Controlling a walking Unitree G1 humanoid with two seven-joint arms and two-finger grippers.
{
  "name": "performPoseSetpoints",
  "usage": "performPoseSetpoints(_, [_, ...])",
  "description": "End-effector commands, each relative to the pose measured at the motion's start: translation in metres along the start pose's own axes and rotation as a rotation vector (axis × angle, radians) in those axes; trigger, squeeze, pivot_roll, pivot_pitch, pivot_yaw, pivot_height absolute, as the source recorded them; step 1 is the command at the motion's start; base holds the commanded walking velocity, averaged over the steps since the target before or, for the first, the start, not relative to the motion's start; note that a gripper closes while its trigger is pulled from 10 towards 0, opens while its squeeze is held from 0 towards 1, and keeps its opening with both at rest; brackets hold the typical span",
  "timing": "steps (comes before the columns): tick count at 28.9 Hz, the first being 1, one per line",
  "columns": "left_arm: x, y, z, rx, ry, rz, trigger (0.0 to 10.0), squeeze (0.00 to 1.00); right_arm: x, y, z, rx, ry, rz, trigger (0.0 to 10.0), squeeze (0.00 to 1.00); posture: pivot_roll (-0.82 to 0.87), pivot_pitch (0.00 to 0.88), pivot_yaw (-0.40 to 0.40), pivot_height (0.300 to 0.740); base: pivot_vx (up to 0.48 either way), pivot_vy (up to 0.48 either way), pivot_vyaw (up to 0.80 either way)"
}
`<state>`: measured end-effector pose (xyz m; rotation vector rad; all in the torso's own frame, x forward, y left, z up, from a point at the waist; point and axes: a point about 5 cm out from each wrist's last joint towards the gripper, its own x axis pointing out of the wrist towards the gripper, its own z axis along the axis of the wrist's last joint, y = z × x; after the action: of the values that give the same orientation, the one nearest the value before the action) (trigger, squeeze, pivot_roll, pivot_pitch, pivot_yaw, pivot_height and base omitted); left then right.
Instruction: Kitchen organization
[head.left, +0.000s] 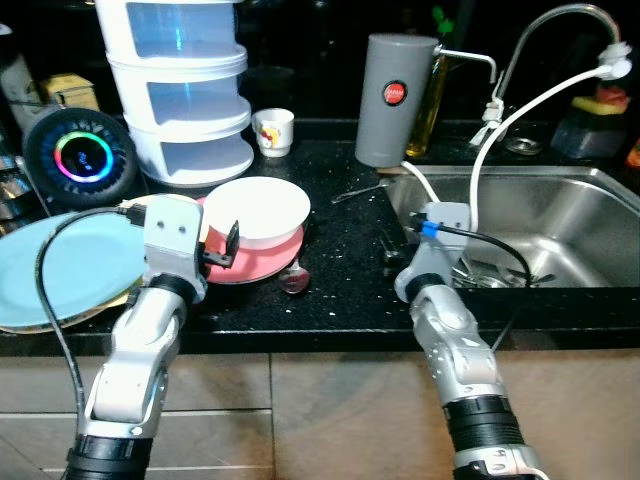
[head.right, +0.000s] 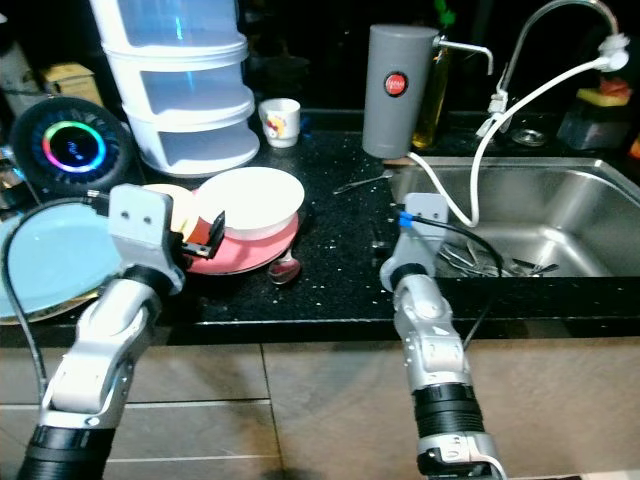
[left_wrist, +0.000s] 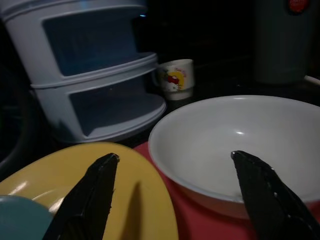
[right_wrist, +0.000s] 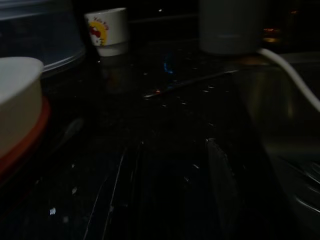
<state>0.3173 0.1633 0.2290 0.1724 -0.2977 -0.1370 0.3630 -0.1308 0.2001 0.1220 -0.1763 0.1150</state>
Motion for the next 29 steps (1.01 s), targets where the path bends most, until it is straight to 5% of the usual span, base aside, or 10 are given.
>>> performPoseSetpoints(1, [0.000, 0.000, -0.001, 0.010, 0.014, 0.001, 10.0, 0.00, -0.001, -0.005, -0.002, -0.001, 0.004, -0.014, 10.0, 0.00, 0.02, 0.081, 0.016, 0.740, 0.270, 0.000, 0.00])
performPoseSetpoints(11, [-0.001, -0.012, 0.011, -0.017, -0.059, -0.058, 10.0, 0.00, 0.000, -0.005, 0.001, -0.023, -0.002, -0.020, 10.0, 0.00, 0.02, 0.083, 0.012, 0.740, 0.000, 0.000, 0.00])
performPoseSetpoints(20, [0.001, -0.004, 0.020, -0.058, -0.093, -0.003, 10.0, 0.00, 0.001, -0.006, 0.004, -0.035, -0.013, -0.010, 10.0, 0.00, 0.02, 0.083, 0.011, 0.740, 0.000, 0.000, 0.54])
performPoseSetpoints(29, [0.002, -0.002, 0.021, -0.061, -0.081, 0.013, 10.0, 0.00, 0.000, -0.005, 0.003, 0.013, -0.013, -0.012, 10.0, 0.00, 0.02, 0.075, 0.009, 0.740, 0.000, 0.000, 0.00])
